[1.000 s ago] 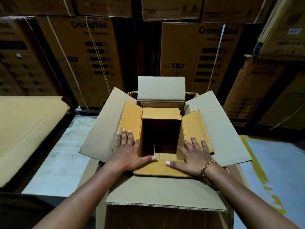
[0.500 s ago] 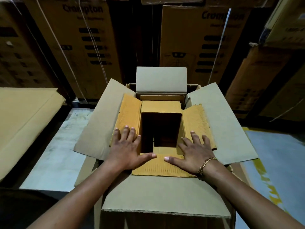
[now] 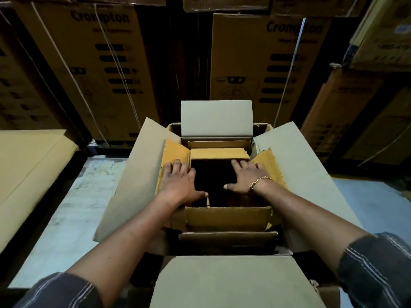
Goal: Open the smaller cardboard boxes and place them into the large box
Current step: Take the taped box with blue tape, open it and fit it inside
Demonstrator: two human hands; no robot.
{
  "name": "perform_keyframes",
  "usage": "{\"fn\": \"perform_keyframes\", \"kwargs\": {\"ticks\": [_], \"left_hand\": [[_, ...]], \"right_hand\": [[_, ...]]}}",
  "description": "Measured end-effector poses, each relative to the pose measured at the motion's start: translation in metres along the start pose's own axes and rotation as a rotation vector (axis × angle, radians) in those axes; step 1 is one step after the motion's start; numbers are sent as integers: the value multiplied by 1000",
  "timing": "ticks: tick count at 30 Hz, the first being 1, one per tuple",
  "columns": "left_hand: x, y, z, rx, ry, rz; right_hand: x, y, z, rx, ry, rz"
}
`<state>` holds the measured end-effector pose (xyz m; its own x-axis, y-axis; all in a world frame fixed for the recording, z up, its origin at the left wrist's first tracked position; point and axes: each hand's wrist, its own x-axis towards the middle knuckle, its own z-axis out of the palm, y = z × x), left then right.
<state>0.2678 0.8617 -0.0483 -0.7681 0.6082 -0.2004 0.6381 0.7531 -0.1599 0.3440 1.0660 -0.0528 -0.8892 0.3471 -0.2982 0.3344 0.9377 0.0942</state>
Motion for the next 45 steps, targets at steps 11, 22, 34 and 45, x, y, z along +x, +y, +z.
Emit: {"fn": "perform_keyframes", "kwargs": {"ticks": [11,22,34,45], "left_hand": [[112,-22,-14,-68,38,-12],[150,-24,1,-30,120,37],[139,-24,15,-1,207,34],[125,-17,12,80,168,37]], "right_hand": [[75,27,-20,91,31,132],[108,30,-4,1,170,156],[48,7,-17,-174,-145,76],[-92,18,-6,75,-480,-278]]}}
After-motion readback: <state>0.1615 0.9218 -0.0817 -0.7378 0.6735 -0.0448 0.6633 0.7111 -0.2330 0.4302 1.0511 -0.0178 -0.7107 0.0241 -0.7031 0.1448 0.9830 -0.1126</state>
